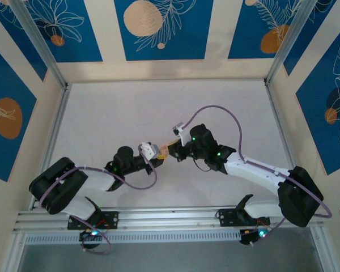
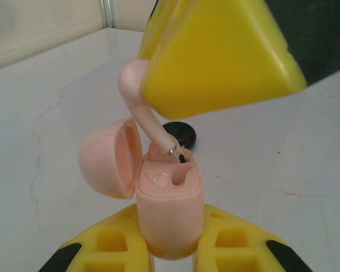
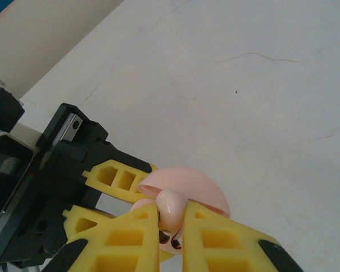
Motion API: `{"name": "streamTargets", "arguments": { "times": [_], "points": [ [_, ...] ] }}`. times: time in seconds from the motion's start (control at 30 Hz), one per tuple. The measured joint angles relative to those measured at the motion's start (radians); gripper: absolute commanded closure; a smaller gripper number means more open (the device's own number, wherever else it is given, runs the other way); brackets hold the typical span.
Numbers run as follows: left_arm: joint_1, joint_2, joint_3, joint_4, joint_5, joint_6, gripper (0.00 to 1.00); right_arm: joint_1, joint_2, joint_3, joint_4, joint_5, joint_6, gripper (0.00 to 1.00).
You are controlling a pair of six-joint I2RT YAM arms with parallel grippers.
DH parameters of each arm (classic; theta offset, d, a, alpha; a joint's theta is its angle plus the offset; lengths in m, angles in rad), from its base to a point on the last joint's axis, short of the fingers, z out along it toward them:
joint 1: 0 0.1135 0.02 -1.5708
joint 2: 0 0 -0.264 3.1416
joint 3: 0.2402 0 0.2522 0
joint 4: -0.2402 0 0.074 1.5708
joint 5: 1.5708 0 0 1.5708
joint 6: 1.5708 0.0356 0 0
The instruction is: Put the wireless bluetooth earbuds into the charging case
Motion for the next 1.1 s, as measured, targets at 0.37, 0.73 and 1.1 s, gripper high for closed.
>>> {"name": "streamTargets", "arguments": {
  "times": [0.37, 0.73, 1.1],
  "points": [
    [-0.002, -0.048, 0.000, -0.024, -0.052, -0.018, 0.89, 0.009, 0.002, 0.001, 0.030, -0.003, -0.007, 0.87],
    [-0.003, -0.089, -0.004, -0.060, -0.073, -0.018, 0.88, 0.016, 0.006, 0.004, 0.049, -0.011, -0.007, 0.87],
    [-0.003, -0.106, -0.011, -0.078, -0.092, -0.018, 0.89, 0.023, 0.038, 0.043, 0.018, -0.006, 0.005, 0.87]
  ]
}}
